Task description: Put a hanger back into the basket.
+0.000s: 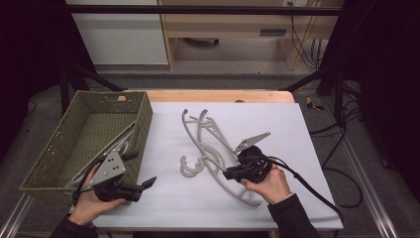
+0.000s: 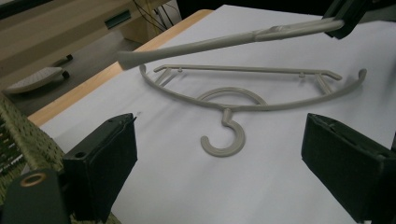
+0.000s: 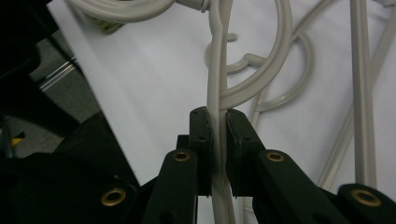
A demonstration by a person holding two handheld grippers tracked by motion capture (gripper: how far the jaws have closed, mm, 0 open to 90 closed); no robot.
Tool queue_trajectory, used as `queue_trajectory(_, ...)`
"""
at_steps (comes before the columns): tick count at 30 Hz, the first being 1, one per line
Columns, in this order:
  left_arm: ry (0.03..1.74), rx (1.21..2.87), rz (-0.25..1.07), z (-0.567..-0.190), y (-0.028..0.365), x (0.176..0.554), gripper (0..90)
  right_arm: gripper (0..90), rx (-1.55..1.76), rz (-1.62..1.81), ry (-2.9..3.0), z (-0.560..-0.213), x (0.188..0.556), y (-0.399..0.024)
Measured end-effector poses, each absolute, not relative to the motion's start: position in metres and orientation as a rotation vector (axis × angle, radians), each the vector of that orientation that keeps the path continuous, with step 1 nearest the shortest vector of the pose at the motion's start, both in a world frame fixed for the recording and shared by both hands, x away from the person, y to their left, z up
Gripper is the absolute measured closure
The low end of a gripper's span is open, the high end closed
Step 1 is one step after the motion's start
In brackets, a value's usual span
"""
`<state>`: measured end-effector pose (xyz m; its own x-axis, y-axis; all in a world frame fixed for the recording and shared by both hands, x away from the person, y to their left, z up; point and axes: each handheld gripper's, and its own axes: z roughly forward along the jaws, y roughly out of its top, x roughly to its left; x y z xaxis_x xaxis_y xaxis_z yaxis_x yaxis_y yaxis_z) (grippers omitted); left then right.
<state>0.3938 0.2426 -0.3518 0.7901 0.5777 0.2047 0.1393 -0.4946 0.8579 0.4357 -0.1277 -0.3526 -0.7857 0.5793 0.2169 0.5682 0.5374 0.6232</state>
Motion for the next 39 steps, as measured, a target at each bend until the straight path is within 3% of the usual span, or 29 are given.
queue_trajectory(9,0.298,2.259,0.647,-0.343,0.204,0.400,9.0,82.7,0.856,1.150,2.859,-0.346,0.418,-0.130)
queue_trajectory(18,0.090,2.357,0.713,-0.346,0.176,0.402,19.0,82.7,0.753,1.164,2.957,-0.346,0.408,-0.129)
queue_trajectory(32,-0.200,2.410,0.806,-0.363,0.154,0.394,58.9,82.7,0.669,1.180,3.065,-0.351,0.404,-0.124)
queue_trajectory(39,-0.242,2.423,0.784,-0.366,0.153,0.395,68.7,82.6,0.651,1.185,3.095,-0.351,0.405,-0.125)
